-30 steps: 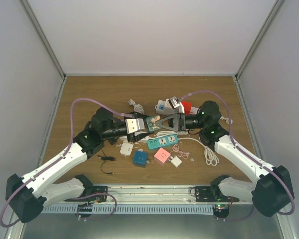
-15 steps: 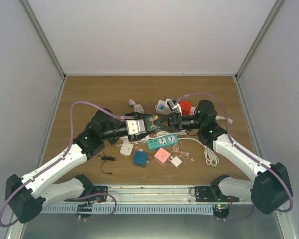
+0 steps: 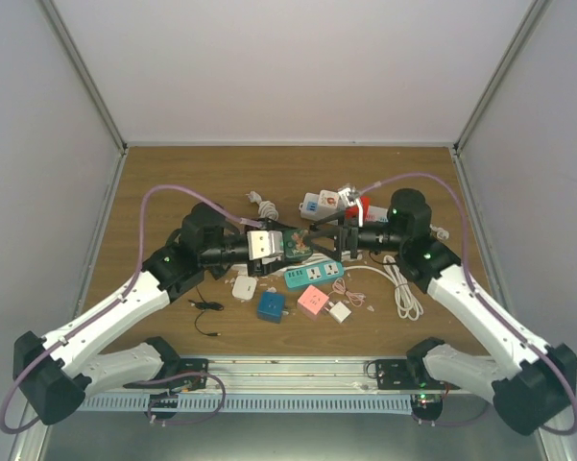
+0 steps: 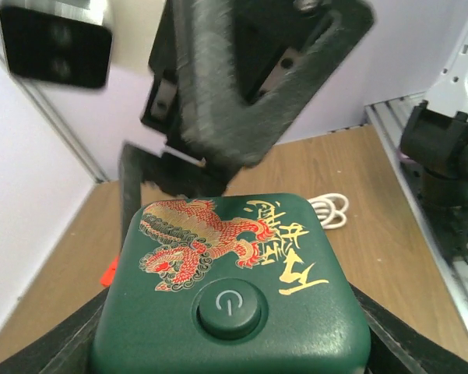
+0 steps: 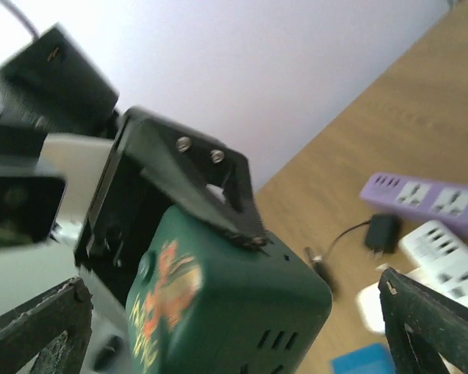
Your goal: Insert the plug
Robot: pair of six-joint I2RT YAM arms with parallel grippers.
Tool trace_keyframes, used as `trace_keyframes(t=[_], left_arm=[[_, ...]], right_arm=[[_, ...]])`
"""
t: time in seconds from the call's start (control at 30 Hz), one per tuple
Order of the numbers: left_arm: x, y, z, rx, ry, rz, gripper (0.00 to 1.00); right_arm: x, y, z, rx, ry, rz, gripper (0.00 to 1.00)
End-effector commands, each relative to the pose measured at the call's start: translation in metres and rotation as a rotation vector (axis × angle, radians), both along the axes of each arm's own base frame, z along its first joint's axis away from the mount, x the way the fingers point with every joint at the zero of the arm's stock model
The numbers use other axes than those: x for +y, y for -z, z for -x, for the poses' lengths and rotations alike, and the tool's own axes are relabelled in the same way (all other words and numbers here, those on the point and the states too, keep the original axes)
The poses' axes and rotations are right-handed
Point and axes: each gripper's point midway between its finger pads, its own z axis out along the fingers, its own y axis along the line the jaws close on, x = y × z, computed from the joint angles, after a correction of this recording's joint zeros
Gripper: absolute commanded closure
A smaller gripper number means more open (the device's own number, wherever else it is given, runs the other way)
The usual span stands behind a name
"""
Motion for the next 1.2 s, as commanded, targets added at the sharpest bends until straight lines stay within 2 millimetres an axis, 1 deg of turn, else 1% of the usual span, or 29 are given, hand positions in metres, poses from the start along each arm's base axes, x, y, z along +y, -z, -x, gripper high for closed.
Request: trace_keyframes(t=[0.0, 0.1, 0.2, 0.3, 0.43, 0.57, 0.73, 0.87, 0.97, 1.1, 1.17], left_arm=[[-0.004, -0.008, 0.013, 0.088, 0.099, -0.007, 0.66], [-0.007, -0.003, 0.022, 0.151, 0.169, -0.034, 0.66], [-0.009, -0.003, 0.028, 0.185, 0.220, -0.044, 0.65], [-0.012, -0.006, 0.029, 0.204, 0.243, -0.039, 0.65], [-0.014, -0.009, 0.028, 0.202, 0.251, -0.034, 0.64], [-0.013, -0.010, 0.030, 0.194, 0.266, -0.029, 0.64], [-0.013, -0.012, 0.030, 0.181, 0.258, -0.020, 0.63], [-0.013, -0.015, 0.025, 0.181, 0.232, -0.008, 0.61], [-0.014, -0.015, 0.023, 0.183, 0.220, -0.005, 0.61], [-0.012, -0.014, 0.023, 0.171, 0.214, 0.002, 0.59], [-0.011, -0.017, 0.024, 0.166, 0.206, 0.019, 0.56]], right_arm=[[-0.016, -0.001, 0.011, -0.463, 0.000, 0.122, 0.00], [-0.017, -0.007, 0.022, -0.656, -0.070, 0.141, 0.00], [-0.017, -0.012, 0.037, -0.840, -0.149, 0.116, 0.00], [-0.016, -0.014, 0.045, -0.938, -0.196, 0.097, 0.02], [-0.015, -0.004, 0.045, -0.948, -0.229, 0.127, 0.04], [-0.015, 0.003, 0.042, -0.943, -0.224, 0.159, 0.05], [-0.010, 0.001, 0.042, -0.929, -0.229, 0.146, 0.07], [-0.002, 0.005, 0.041, -0.896, -0.246, 0.141, 0.09], [0.001, 0.006, 0.041, -0.884, -0.249, 0.131, 0.16], [0.002, 0.000, 0.047, -0.885, -0.269, 0.088, 0.40], [0.002, -0.005, 0.050, -0.891, -0.271, 0.069, 0.49]])
